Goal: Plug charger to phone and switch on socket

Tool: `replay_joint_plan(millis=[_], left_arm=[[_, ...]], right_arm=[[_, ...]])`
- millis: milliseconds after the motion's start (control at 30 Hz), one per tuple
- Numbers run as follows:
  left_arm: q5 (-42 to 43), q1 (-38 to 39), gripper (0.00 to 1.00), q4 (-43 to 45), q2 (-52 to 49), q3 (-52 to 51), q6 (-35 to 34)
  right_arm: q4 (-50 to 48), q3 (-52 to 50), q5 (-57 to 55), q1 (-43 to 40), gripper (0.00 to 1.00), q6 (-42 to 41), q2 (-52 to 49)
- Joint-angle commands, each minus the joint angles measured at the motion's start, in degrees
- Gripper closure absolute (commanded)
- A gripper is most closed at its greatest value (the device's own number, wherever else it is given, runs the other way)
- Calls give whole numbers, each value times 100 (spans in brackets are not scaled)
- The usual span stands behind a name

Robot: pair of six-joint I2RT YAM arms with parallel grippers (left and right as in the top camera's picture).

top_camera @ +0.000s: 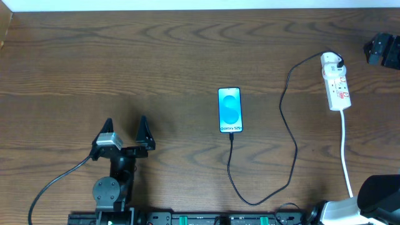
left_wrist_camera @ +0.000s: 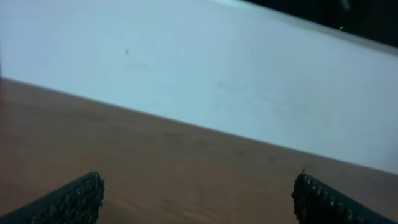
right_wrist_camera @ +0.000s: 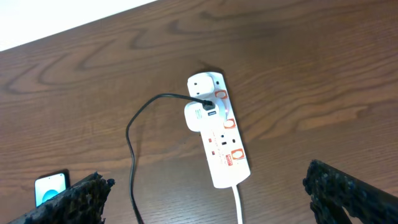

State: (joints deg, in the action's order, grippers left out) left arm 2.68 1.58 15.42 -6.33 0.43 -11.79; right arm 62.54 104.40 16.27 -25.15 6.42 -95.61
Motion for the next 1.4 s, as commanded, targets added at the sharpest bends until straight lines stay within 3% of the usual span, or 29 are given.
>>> replay_joint_plan(millis=[0, 167, 333, 1367], left_arm=[[-61, -160, 3, -170, 313, -20, 42], [-59, -299, 3, -807, 361, -20, 42], [-61, -372, 3, -1996, 361, -20, 39], [-101, -393, 3, -1945, 348, -20, 85]], right_arm=[[7, 15, 37, 11, 1, -59, -2], [7, 15, 37, 11, 1, -59, -2], [7, 15, 37, 11, 1, -59, -2], [7, 15, 37, 11, 1, -59, -2]])
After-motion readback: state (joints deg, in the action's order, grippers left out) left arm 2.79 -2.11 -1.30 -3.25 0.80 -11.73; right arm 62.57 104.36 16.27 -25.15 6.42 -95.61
